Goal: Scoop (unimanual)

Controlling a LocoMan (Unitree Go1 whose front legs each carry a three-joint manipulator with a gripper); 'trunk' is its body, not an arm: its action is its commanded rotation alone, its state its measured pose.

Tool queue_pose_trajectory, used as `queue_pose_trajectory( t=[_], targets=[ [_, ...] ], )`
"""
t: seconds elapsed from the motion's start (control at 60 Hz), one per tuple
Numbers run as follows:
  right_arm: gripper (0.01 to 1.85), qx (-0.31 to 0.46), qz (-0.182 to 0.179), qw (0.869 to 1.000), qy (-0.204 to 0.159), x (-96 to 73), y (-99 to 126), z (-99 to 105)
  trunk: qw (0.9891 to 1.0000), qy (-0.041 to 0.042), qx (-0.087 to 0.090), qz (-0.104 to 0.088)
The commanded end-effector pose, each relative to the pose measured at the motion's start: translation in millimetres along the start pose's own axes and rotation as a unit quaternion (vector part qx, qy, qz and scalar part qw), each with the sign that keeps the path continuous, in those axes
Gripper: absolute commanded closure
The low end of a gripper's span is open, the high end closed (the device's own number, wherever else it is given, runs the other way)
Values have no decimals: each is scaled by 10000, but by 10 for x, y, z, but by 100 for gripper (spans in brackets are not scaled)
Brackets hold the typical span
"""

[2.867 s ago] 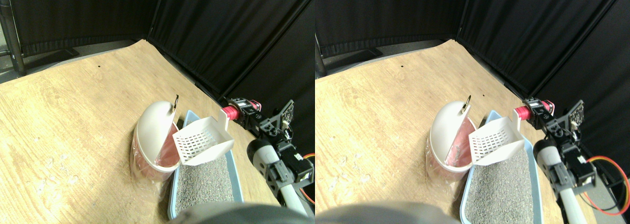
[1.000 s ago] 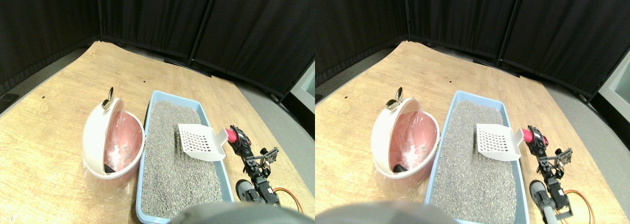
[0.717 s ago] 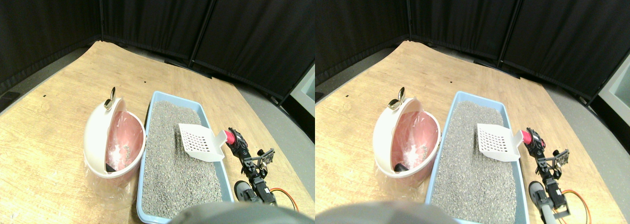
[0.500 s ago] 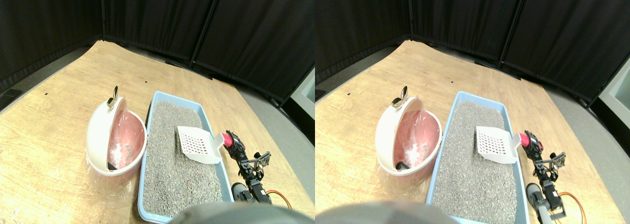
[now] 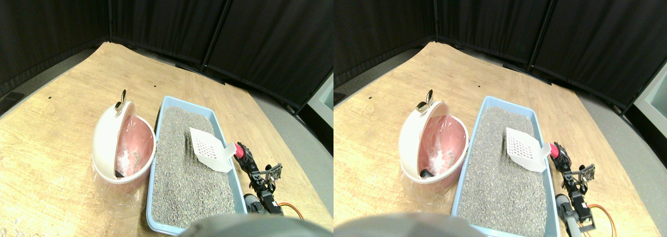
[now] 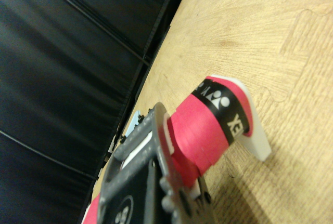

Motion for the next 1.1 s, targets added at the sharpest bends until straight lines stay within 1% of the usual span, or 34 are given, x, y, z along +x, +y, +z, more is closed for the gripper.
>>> queue_pose_trajectory(
  t=[0.017, 0.033, 0.083, 0.1, 0.133, 0.15, 0.183, 0.2, 0.217, 0.25, 0.317, 0.35, 0.367, 0.383, 0.433, 0.483, 0.567, 0.633, 0.683, 0.7, 0.733, 0.783, 0.817, 0.85, 0.9, 0.917, 0.95, 0.967, 0.983, 1.017, 1.033, 1.067, 1.083, 1.1],
  targets=[
    [159, -220, -184, 9994, 170, -6, -65, 12, 10000, 71, -37, 39],
    [159, -220, -184, 9994, 170, -6, -65, 12, 10000, 71, -37, 39],
    [130, -266, -324, 9987, 305, -10, -66, 25, 10000, 76, -28, 30],
    [126, -262, -319, 9987, 310, -11, -65, 25, 10000, 68, -34, 22],
    [104, -169, -308, 9986, 401, -15, -72, 27, 10000, 68, -34, 22],
    [99, -178, -294, 9984, 439, -13, -74, 28, 10000, 68, -34, 22],
    [83, -216, -222, 9979, 561, -16, -77, 35, 10000, 74, -45, 15],
    [80, -218, -206, 9978, 593, -18, -78, 38, 10000, 74, -45, 15],
    [72, -217, -175, 9973, 678, -20, -84, 44, 10000, 74, -45, 15],
    [69, -203, -163, 9971, 719, -20, -86, 47, 10000, 74, -45, 15],
    [43, -121, -194, 9950, 975, -16, -94, 75, 10000, 75, -50, 12],
    [41, -117, -182, 9948, 1000, -16, -95, 80, 10000, 75, -50, 12],
    [37, -109, -141, 9940, 1077, -22, -95, 94, 10000, 75, -50, 12],
    [30, -109, -192, 9933, 1135, -32, -94, 113, 10000, 75, -50, 12],
    [25, -76, -232, 9925, 1200, -44, -88, 136, 10000, 67, -55, 12],
    [13, -94, -174, 9909, 1328, -50, -98, 171, 10000, 67, -55, 12],
    [8, -20, -135, 9898, 1415, -72, -108, 230, 10000, 65, -53, 16],
    [11, -215, -71, 9898, 1405, -128, -95, 309, 10000, 64, -45, 9],
    [14, -210, 3, 9903, 1374, -163, -93, 354, 10000, 59, -29, -11],
    [16, -190, 101, 9903, 1369, -208, -89, 418, 10000, 54, -25, -21],
    [17, -182, 109, 9904, 1363, -220, -87, 434, 10000, 54, -15, -42],
    [22, -162, 105, 9920, 1250, -290, -66, 514, 10000, 44, 1, -61],
    [28, -161, 183, 9933, 1128, -335, -58, 569, 10000, 39, 9, -72],
    [30, -166, 203, 9937, 1085, -346, -56, 583, 9999, 40, 28, -98],
    [48, -254, 348, 9961, 768, -404, -55, 659, 9999, 40, 46, -120],
    [52, -249, 374, 9963, 726, -414, -54, 671, 9999, 36, 58, -131],
    [66, -279, 499, 9970, 528, -460, -48, 714, 9999, 34, 69, -144],
    [70, -299, 535, 9970, 464, -473, -46, 723, 9998, 36, 79, -156],
    [70, -299, 535, 9970, 464, -473, -46, 723, 9998, 39, 91, -171],
    [93, -362, 702, 9967, 190, -518, -43, 751, 9997, 40, 112, -196],
    [98, -367, 756, 9964, 131, -525, -44, 755, 9997, 40, 112, -196],
    [117, -323, 854, 9958, -41, -554, -51, 776, 9996, 41, 137, -227],
    [128, -400, 1013, 9938, -208, -565, -51, 783, 9996, 34, 153, -243],
    [134, -436, 1077, 9928, -272, -571, -51, 788, 9995, 31, 173, -259]
  ],
)
